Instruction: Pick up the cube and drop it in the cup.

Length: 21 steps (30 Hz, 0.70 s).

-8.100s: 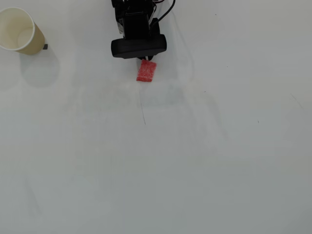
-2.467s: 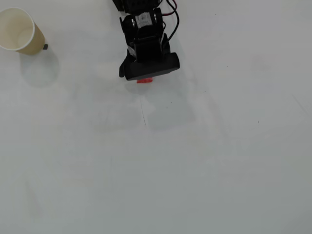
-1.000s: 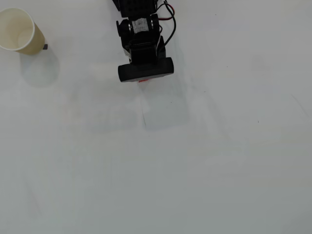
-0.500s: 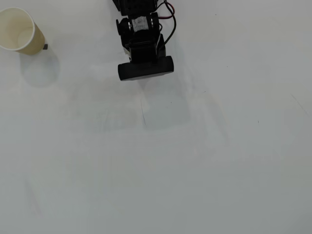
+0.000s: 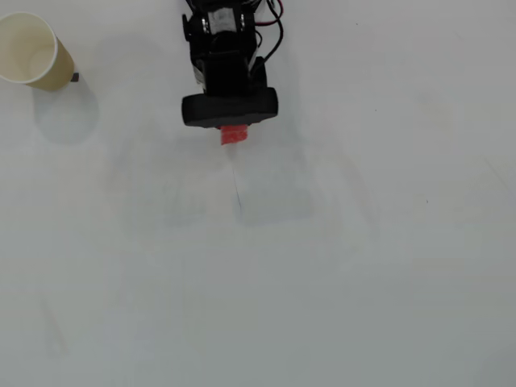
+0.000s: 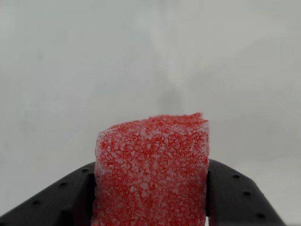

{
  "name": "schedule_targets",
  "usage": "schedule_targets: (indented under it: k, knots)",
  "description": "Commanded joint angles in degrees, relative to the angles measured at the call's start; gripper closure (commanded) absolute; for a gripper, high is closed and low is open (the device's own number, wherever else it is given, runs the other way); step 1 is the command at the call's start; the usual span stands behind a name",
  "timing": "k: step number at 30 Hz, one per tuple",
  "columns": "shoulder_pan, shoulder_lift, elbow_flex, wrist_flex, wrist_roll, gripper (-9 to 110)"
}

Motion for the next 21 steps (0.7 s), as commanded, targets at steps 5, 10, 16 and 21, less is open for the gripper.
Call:
schedule_targets:
  k: [5,10,16,21]
  knots:
    - [6.15,9.84,-2.02,-0.62,-0.44,93]
    - [10.90,14.06,-0.53,-1.41,-0.44,93]
    - [18.37,20.57,2.20,-4.31,-1.49,93]
    - [23.47,24.52,1.93,-4.39,-1.76,93]
